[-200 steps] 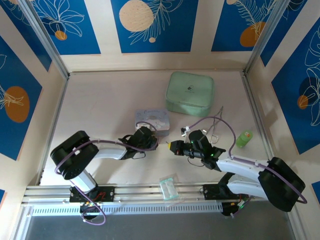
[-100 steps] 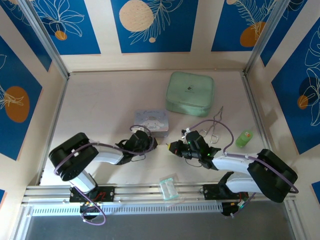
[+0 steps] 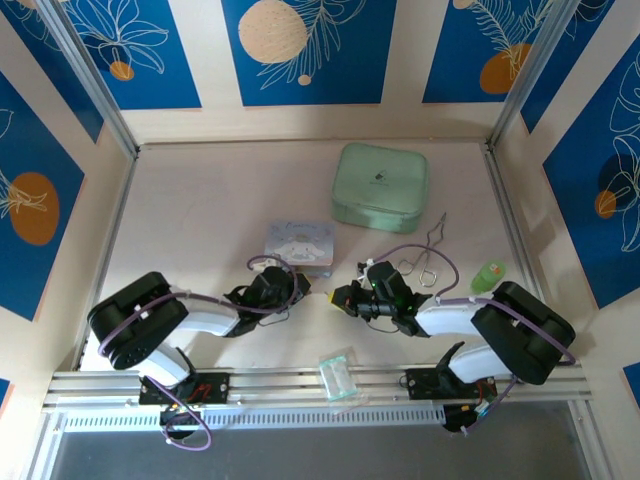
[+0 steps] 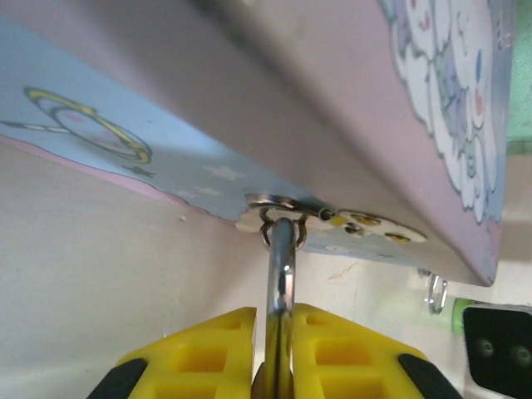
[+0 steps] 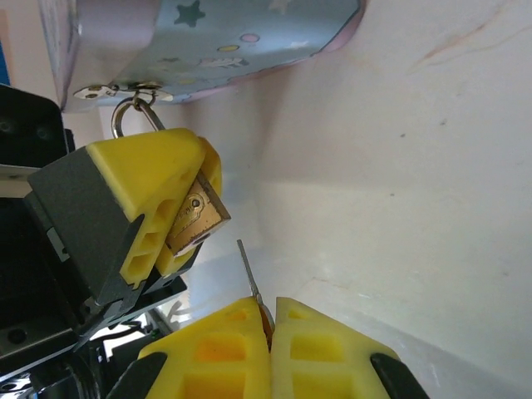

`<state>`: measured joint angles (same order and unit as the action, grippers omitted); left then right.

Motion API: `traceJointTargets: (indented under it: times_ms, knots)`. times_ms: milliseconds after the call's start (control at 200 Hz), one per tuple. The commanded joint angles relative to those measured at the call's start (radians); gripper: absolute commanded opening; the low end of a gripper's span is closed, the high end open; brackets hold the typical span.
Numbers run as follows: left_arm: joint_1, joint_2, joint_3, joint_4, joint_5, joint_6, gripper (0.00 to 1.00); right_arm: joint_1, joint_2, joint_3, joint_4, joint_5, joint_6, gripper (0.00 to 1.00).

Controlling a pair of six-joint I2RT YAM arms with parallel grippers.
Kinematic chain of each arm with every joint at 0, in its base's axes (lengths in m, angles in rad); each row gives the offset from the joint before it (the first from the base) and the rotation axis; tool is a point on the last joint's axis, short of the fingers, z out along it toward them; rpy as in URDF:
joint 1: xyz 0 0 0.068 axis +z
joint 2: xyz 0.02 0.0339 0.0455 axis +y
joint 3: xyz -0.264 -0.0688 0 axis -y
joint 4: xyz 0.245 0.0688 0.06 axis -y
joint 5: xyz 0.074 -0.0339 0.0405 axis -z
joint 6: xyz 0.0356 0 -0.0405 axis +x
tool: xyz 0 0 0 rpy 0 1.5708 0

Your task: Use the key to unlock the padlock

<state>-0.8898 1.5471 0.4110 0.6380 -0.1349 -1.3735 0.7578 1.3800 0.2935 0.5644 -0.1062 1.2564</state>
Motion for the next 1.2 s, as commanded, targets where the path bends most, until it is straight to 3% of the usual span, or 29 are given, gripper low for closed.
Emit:
traceJointTargets:
  times_ms: [0,290,835,1196]
  knots:
    - [-0.012,0.020,-0.030,0.060,-0.036,-0.102,0.05,-0.006,0.033,0.019,0.086,-0.061,0.034,0.00]
    - [-0.035,0.021,-0.031,0.087,-0.103,-0.182,0.06,-0.033,0.134,-0.002,0.270,-0.128,0.116,0.00]
    - [-0.070,0.019,-0.001,0.059,-0.188,-0.260,0.06,-0.036,0.192,0.024,0.302,-0.168,0.189,0.00]
    - [-0.098,0.033,0.042,0.015,-0.222,-0.314,0.06,-0.028,0.309,0.013,0.474,-0.173,0.252,0.00]
